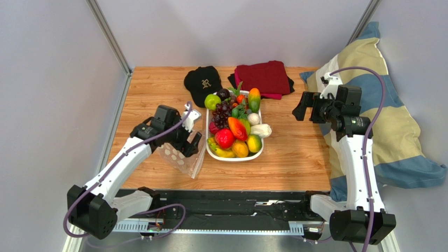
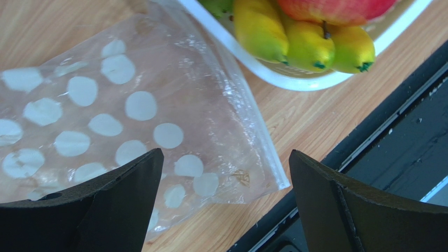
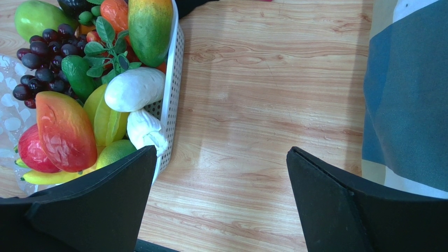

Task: Place the food in the zip-top bag and seal the zipper
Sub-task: Pick up the zipper food storage bag at the center of the board.

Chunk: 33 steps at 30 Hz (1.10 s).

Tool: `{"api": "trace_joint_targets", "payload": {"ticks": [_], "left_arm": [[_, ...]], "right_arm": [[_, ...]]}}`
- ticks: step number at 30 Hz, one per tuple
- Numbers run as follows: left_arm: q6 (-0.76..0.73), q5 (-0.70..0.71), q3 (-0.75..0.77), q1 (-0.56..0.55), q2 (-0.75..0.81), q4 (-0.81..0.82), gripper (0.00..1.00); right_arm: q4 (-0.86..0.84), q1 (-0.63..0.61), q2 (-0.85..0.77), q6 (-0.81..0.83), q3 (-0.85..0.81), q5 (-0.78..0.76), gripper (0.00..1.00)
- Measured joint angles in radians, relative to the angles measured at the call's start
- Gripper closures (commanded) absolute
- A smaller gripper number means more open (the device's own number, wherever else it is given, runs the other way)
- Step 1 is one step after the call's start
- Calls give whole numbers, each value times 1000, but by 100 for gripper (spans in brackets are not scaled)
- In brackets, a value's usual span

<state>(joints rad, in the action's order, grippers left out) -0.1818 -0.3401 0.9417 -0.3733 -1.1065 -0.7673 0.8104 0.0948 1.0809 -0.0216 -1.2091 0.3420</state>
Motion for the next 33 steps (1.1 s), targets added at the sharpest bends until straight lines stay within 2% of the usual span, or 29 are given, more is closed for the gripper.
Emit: {"api": "trace_joint_targets", "payload": {"ticks": [5,13,19,26,31,32,33], "left_arm": [[-35,36,-71,-106,6,63,2],[-140,103,-192,-169,51,166,1],[-165,117,-232,-200,59,216,1],[-157,196,-257,-288,2,294,1],[-153,304,-284,-340,-47,348,1],[-153,327,-290,-342,-55,361,2],[-153,347,-299,-345,-59,375,9]], "right_arm": [[0,0,8,1,0,0,0],[1,0,16,3,0,-2,0],[1,0,43,3,-1,-2,0],[1,0,60,2,-1,-3,0],[1,0,60,3,-1,-7,0],[1,0,60,3,-1,-10,0],[1,0,60,4,-1,-11,0]]}}
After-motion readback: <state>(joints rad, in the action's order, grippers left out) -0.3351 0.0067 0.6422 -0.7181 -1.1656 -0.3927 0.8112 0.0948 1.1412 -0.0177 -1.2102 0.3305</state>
